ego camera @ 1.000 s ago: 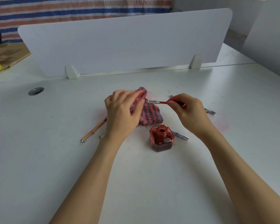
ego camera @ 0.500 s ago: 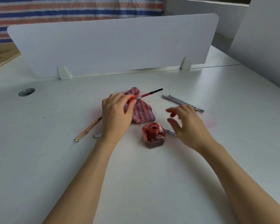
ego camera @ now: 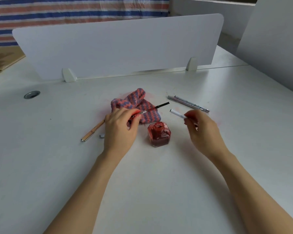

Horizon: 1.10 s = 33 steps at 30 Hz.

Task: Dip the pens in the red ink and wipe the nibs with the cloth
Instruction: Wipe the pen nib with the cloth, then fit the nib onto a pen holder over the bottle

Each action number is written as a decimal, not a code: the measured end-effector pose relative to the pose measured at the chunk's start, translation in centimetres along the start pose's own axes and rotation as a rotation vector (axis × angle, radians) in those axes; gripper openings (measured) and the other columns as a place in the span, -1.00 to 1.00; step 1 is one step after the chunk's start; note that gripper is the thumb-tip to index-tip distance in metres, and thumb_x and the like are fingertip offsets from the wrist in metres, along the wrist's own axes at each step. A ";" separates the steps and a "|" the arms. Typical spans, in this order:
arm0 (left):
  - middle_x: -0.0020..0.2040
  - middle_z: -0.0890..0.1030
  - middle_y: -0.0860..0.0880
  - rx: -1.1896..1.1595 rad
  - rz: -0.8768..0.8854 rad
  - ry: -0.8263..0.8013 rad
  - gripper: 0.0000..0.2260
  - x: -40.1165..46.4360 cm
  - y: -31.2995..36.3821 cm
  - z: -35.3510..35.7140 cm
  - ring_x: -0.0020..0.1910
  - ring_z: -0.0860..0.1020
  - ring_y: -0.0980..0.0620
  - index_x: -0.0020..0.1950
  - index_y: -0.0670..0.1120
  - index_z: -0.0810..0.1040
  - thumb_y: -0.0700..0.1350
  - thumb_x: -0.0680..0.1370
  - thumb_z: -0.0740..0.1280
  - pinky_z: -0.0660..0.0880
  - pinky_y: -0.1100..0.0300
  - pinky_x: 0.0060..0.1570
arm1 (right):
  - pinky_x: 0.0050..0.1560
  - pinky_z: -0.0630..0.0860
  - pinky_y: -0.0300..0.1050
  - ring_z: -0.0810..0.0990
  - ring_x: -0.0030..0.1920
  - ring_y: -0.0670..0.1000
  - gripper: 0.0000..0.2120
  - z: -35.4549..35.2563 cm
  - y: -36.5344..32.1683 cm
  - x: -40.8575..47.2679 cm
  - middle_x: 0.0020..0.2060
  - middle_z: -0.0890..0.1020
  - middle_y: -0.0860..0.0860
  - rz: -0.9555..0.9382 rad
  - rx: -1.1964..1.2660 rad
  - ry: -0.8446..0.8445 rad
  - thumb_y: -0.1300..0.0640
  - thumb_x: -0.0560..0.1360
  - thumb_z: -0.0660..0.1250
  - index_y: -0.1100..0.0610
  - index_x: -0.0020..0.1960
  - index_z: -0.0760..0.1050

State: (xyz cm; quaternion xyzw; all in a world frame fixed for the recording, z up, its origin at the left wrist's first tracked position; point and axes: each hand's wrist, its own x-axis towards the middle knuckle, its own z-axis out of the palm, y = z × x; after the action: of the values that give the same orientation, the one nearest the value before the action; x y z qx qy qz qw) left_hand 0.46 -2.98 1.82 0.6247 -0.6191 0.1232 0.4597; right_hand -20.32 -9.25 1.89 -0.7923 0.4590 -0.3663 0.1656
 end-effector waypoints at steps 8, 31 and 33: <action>-0.23 0.59 -0.04 0.007 0.027 -0.036 -0.80 -2.0 0.8 -1.8 -0.18 0.46 0.02 -0.07 -0.14 0.60 -0.05 0.50 0.25 0.32 0.08 -0.08 | -0.20 0.34 -0.38 0.50 -0.15 0.06 -0.91 -0.3 -0.5 -1.1 -0.22 0.55 -0.01 -0.030 0.230 -0.017 0.25 0.51 0.26 0.12 -0.02 0.48; -0.18 0.61 -0.01 0.056 0.174 -0.148 -0.82 -1.8 0.1 -2.6 -0.14 0.45 0.02 -0.05 -0.12 0.61 -0.08 0.50 0.27 0.30 0.08 -0.10 | -0.15 0.32 -0.48 0.40 -0.17 -0.13 -0.88 -0.6 -0.5 -1.1 -0.20 0.45 -0.30 -0.169 0.218 0.006 0.25 0.48 0.30 0.12 0.00 0.54; -0.19 0.61 0.00 0.045 0.185 -0.167 -0.82 -1.9 0.3 -2.5 -0.13 0.45 0.03 -0.05 -0.11 0.62 -0.07 0.49 0.28 0.30 0.10 -0.09 | -0.16 0.31 -0.46 0.38 -0.17 -0.16 -0.87 -0.2 -0.9 -1.3 -0.18 0.47 -0.29 -0.216 0.225 -0.032 0.19 0.47 0.28 0.10 -0.01 0.54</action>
State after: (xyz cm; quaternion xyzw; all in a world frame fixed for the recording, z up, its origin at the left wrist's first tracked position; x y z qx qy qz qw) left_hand 0.81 0.17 1.96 0.5831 -0.7073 0.1263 0.3791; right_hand -20.36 -7.64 2.02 -0.8191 0.3245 -0.4187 0.2202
